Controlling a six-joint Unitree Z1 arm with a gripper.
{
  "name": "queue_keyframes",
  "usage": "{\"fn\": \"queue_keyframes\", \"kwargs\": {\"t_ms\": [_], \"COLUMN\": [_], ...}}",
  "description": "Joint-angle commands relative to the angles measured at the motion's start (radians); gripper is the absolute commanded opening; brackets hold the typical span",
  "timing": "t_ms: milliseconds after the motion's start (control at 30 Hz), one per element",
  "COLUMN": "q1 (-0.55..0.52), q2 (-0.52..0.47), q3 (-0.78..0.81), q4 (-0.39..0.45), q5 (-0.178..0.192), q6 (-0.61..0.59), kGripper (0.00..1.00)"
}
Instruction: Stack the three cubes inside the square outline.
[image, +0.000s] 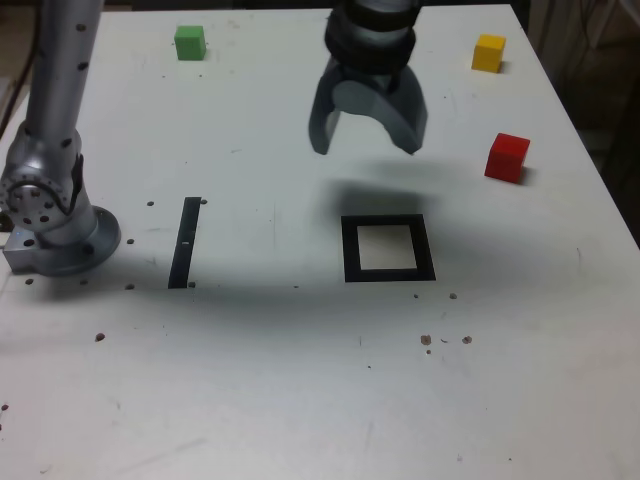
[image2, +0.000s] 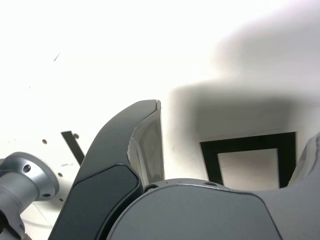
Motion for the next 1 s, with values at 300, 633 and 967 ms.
{"fn": "queue_keyframes", "kwargs": {"t_ms": [300, 633, 967], "q1": [0.002, 0.008, 0.008], "q2": [0.118, 0.217, 0.314], "q3": [-0.199, -0.375, -0.592], "q4": [0.064, 0.103, 0.186], "q5": [0.022, 0.02, 0.024], "q6": [0.062, 0.108, 0.15], "kGripper": [0.99, 0.99, 0.99]}}
